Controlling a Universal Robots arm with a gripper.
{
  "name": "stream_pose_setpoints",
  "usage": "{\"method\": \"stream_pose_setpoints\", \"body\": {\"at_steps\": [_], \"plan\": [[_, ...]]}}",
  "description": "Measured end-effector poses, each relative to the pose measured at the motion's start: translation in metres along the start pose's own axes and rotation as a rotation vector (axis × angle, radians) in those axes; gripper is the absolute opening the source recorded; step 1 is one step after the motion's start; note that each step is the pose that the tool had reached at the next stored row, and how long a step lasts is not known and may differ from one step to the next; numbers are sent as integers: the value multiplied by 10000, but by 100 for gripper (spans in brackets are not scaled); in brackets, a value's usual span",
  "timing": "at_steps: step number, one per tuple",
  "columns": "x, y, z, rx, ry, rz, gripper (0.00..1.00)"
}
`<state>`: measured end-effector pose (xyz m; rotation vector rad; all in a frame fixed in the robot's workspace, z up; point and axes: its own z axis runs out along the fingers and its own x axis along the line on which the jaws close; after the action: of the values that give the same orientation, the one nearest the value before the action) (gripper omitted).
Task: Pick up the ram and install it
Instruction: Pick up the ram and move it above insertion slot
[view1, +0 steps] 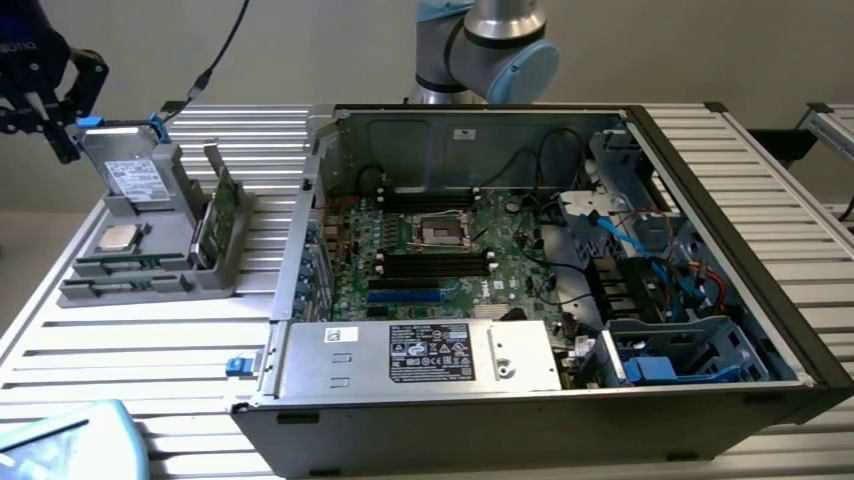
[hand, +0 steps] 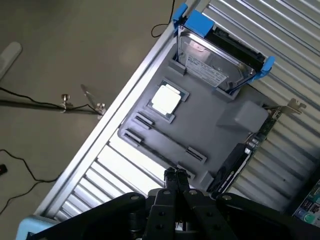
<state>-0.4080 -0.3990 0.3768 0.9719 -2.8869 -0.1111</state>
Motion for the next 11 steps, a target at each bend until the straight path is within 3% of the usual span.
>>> {"method": "stream_pose_setpoints", "body": {"at_steps": [11], "plan": [[-1, 0, 7, 127, 195, -1981, 11]]}}
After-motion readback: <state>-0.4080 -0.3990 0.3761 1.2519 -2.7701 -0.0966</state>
